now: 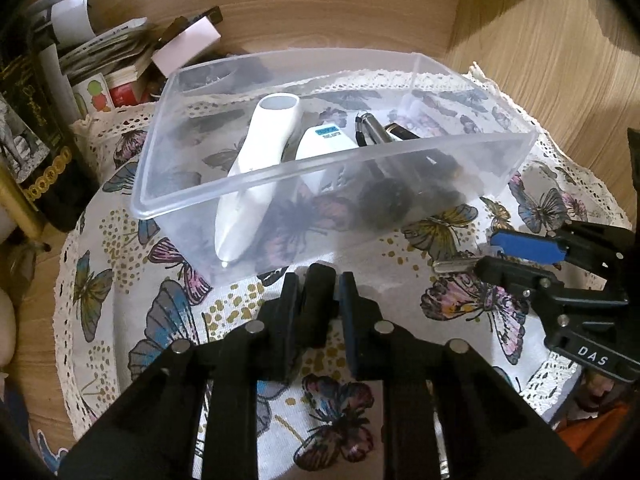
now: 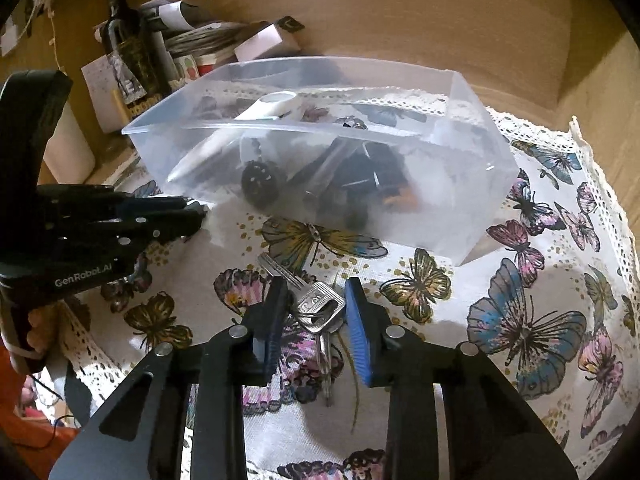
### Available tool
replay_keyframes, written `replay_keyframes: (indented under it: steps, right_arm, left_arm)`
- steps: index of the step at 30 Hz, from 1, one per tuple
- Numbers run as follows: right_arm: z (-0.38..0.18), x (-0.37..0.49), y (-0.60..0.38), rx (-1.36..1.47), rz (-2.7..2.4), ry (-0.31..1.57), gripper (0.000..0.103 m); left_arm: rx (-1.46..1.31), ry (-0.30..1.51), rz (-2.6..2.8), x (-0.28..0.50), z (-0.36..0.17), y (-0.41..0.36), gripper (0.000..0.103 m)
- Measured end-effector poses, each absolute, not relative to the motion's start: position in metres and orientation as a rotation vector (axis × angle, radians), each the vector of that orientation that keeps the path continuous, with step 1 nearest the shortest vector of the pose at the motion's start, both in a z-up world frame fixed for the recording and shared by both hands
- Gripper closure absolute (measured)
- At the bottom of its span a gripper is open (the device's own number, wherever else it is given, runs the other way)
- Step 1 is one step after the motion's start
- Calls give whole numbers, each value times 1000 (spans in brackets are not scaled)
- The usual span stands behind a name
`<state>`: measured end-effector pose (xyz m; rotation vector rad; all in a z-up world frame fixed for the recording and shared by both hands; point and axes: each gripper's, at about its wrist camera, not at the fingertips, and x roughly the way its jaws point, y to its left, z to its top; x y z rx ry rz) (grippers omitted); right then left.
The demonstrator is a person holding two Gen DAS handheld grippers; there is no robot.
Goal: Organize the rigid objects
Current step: 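Grasp the keys with the right tool while the left tool grasps the black dongle, then drop the keys and black dongle into the clear box and release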
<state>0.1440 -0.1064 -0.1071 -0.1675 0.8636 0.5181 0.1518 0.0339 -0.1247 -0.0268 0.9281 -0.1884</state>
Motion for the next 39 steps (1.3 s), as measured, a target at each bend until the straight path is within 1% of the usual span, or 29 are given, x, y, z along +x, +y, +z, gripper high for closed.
replay_keyframes:
  steps: [2,3,4,7,13,15,16,17,19,21,23,25,27,28,29,39]
  right_arm:
    - [-103,142,-110,-168,516,847,80]
    - [-101,141,-112,-166,519,840,83]
    - [-97,140,-114,-161,526,831,95]
    - [-91,137,-115,-164,519,817,97]
    - [-90,135,-119,-169,510,826,96]
    - [-91,134,-117,-194,513,831,94]
    - [-92,134,-115,-199,516,833,90]
    - [-93,134,-113,-203,527,842,83]
    - [-97,136,-108,-213,542,858,74]
    - [-100,138,-104,-230,543,868,70]
    - [-106,141,-98,-254,547,882,63]
    - [-116,145,-92,-287,536,911,63]
    - [-116,146,-91,-288,540,896,63]
    - [-115,148,-91,-285,541,895,72]
    - [-115,148,-91,-282,544,897,76]
    - [-107,139,-98,-225,529,857,77]
  left_arm:
    - [-21,914,-188,148,-121,34,84]
    - [-19,907,-186,147,-119,33,84]
    - [-21,899,-185,144,-117,34,84]
    - [-29,875,-177,139,-110,36,84]
    - [-46,839,-160,128,-96,42,84]
    - [-50,827,-155,125,-92,44,84]
    - [-53,823,-154,124,-91,45,84]
    - [-58,819,-155,123,-89,46,84]
    - [-58,819,-152,121,-89,46,84]
    - [-57,815,-151,118,-88,46,84]
    - [-58,812,-151,115,-88,47,84]
    - [-63,806,-150,112,-87,49,84]
    - [-71,798,-148,110,-86,51,84]
    - [-74,793,-148,109,-85,52,84]
    - [-77,789,-147,108,-84,53,84]
    - [-88,749,-148,103,-73,56,84]
